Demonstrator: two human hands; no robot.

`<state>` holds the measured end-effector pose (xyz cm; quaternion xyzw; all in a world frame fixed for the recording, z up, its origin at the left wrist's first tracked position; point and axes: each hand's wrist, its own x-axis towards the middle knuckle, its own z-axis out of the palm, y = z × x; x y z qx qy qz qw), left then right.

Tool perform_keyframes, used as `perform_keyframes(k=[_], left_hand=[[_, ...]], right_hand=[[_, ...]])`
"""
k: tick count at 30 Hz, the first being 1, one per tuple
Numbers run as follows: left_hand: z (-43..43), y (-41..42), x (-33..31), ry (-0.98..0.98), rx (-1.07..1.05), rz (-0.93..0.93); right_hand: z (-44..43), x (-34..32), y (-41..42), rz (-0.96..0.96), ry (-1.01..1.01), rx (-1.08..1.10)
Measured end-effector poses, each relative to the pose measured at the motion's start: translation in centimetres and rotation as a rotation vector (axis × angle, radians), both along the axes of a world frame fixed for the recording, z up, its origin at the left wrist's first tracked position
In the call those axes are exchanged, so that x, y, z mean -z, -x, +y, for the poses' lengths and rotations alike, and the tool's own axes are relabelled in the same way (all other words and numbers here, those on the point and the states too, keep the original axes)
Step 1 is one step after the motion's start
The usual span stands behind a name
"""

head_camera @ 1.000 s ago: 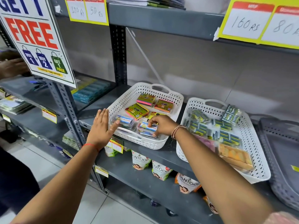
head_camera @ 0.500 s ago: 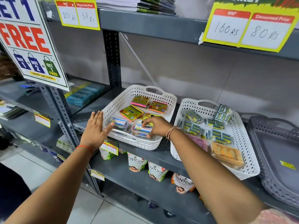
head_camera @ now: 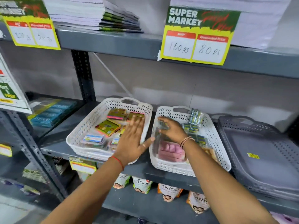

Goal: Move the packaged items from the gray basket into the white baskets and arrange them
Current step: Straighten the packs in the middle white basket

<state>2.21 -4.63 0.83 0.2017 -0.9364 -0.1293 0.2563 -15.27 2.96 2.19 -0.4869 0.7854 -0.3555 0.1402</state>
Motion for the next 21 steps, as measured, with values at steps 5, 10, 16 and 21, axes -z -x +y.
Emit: perform_keyframes(k=[5, 10, 16, 21], left_hand=[[1.1, 2.6, 1.1, -0.012, -0.007, -0.216], [0.8, 2.9, 2.0, 0.018, -0.001, -0.336], [0.5, 3.0, 2.9, -0.025, 0.003, -0.307], [0.2, 3.0, 3.0, -0.197, 0.044, -0.315]], right_hand=[[1.4, 0.5, 6.0, 0.008, -0.048, 0.148], [-0.6, 1.7, 10.3, 0.122, -0.284, 0.175], [-4.4, 4.0, 11.7, 0.337, -0.469, 0.127], [-5.4, 4.3, 12.4, 0.355, -0.447, 0.102]])
